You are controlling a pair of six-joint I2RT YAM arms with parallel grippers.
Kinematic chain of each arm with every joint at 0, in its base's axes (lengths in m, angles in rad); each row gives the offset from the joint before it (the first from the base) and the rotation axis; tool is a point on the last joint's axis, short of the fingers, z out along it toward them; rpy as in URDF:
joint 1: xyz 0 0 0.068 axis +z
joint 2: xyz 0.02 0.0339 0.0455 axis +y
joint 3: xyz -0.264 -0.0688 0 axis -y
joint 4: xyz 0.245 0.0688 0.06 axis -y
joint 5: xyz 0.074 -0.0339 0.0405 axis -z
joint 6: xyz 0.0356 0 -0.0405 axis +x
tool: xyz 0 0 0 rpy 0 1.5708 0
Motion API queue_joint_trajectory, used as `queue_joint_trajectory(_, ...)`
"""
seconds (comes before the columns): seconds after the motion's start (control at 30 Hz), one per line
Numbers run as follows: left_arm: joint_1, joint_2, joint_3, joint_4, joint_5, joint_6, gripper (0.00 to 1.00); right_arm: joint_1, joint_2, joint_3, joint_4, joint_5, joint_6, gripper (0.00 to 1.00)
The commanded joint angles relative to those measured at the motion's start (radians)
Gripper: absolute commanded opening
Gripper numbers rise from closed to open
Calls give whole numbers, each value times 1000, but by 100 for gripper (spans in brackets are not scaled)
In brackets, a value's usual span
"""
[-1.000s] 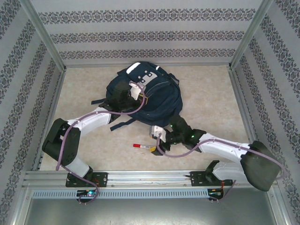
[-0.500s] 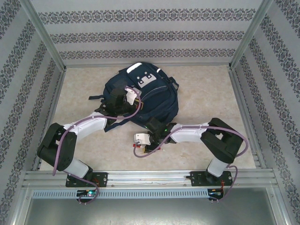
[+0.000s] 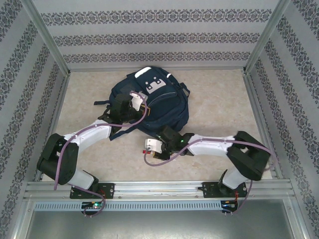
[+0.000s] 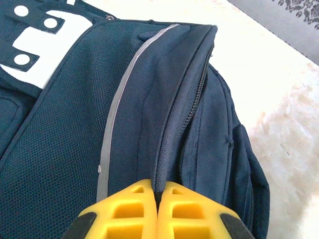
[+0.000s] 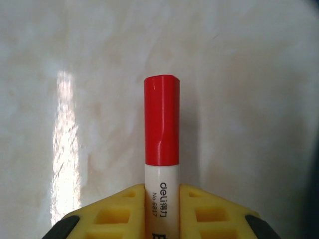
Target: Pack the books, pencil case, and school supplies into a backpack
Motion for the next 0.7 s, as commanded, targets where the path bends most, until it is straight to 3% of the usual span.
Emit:
queue_joint_trajectory(0.0, 15, -36, 79, -38, 41, -102, 0, -81, -116, -66, 268, -7, 261, 17)
queue_joint_trajectory(0.07, 16, -34, 101, -29, 71, -137, 0, -150, -152, -127, 454, -63, 421, 17)
queue_joint_trajectory(0.17, 15, -32, 105, 14, 84, -184, 0, -241, -177, -175, 629, -10, 689, 16)
queue_joint_trajectory(0.27, 15, -32, 124, 15, 76, -208, 0, -287, -167, -176, 634, 123, 969, 16)
queue_joint_trajectory(0.43, 13, -17, 130, 47, 82, -247, 0, -380, -54, -139, 646, 107, 1470, 17)
queue_joint_trajectory(0.67, -37, 9, 109, 115, 120, -328, 0, -387, 165, 12, 698, 135, 1865, 15)
